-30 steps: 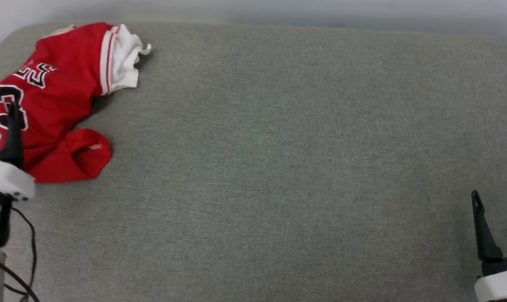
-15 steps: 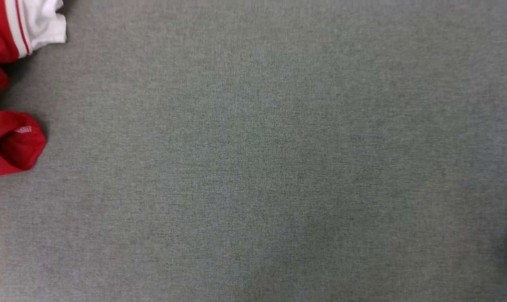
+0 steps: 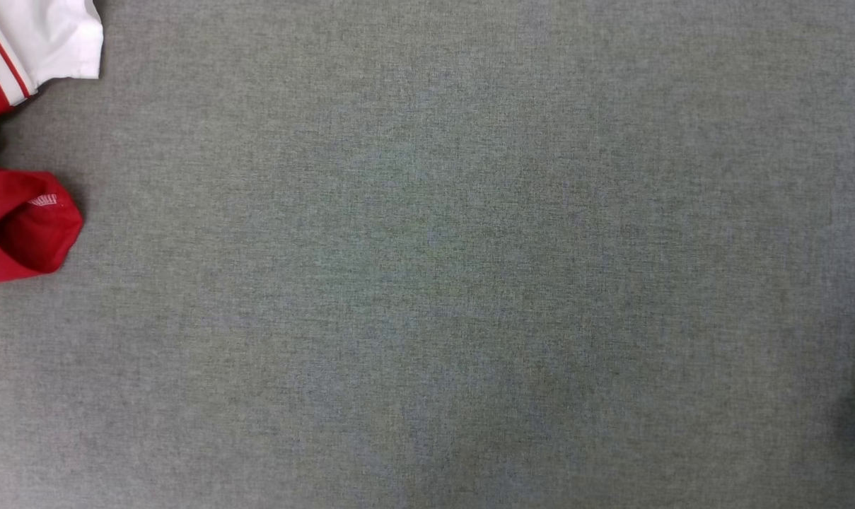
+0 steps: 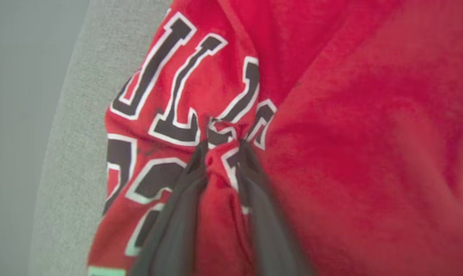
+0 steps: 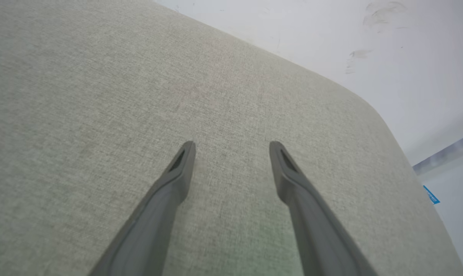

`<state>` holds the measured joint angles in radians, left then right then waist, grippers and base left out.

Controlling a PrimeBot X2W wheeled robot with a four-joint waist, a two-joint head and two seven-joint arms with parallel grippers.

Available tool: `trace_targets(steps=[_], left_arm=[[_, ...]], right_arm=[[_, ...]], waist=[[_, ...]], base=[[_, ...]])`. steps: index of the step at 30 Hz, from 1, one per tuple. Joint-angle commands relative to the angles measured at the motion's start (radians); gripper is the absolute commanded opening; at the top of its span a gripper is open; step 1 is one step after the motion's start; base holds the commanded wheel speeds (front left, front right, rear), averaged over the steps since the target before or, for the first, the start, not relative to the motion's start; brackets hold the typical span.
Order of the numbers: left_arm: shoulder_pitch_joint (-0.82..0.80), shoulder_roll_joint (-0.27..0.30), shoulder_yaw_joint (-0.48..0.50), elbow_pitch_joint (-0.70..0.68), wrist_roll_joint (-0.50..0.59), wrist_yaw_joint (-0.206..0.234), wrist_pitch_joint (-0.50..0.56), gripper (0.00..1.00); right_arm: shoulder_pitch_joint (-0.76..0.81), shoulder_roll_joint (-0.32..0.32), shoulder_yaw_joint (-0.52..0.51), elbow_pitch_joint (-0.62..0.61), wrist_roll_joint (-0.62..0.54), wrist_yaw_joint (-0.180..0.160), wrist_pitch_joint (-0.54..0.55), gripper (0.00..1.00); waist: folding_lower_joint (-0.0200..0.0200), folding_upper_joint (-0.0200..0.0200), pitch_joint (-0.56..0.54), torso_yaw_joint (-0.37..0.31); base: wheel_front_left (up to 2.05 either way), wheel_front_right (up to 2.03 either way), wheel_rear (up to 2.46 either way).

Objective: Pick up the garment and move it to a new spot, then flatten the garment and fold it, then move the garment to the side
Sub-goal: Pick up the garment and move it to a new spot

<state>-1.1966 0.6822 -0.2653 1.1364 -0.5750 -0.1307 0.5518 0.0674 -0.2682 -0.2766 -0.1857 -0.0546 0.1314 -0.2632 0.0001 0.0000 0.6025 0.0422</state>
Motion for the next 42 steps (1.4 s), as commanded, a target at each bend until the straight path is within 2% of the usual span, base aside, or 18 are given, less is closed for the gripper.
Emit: trace_targets(steps=[1,10,20,26,30,37,42], left_arm=[[0.013,-0.013,-0.011,-0.002,-0.008,0.001,0.008,0.0],[0.032,0.051,-0.1,-0.15,-0.099,0.001,-0.123,0.0],[0.082,0.08,-0.231,-0.268,-0.212,0.0,-0.24,0.0],[0.105,0.127,-0.313,-0.356,-0.28,0.001,-0.283,0.0],[0.113,0.157,-0.369,-0.429,-0.297,0.0,-0.319,0.0],[0.124,0.185,-0.464,-0.609,-0.299,0.0,-0.315,0.0],[0.165,0.195,-0.488,-0.759,-0.29,0.016,-0.334,0.0]], right_arm=[[-0.008,0.0,0.002,-0.005,-0.005,-0.001,-0.002,1.0],[-0.005,0.014,-0.014,-0.021,0.004,-0.001,-0.002,1.0],[-0.031,0.01,0.048,0.026,0.007,-0.001,-0.002,1.0],[-0.046,0.02,0.098,0.08,0.012,-0.001,-0.002,1.0],[-0.045,0.028,0.112,0.109,0.025,-0.001,-0.002,1.0],[-0.034,0.052,0.131,0.144,0.044,-0.001,-0.002,1.0],[-0.015,0.08,0.145,0.144,0.054,-0.001,-0.002,1.0]], waist=[[-0.0001,0.0,0.0,0.0],[-0.0001,0.0,-0.014,0.006],[-0.0001,0.0,-0.11,0.024],[-0.0001,0.0,-0.183,0.018],[-0.0001,0.0,-0.235,0.009],[-0.0001,0.0,-0.318,-0.019],[-0.0001,0.0,-0.376,-0.05]], base=[[0.0,0.0,0.0],[0.0,0.0,0.0],[0.0,0.0,0.0],[0.0,0.0,0.0],[0.0,0.0,0.0],[0.0,0.0,0.0],[0.0,0.0,0.0]])
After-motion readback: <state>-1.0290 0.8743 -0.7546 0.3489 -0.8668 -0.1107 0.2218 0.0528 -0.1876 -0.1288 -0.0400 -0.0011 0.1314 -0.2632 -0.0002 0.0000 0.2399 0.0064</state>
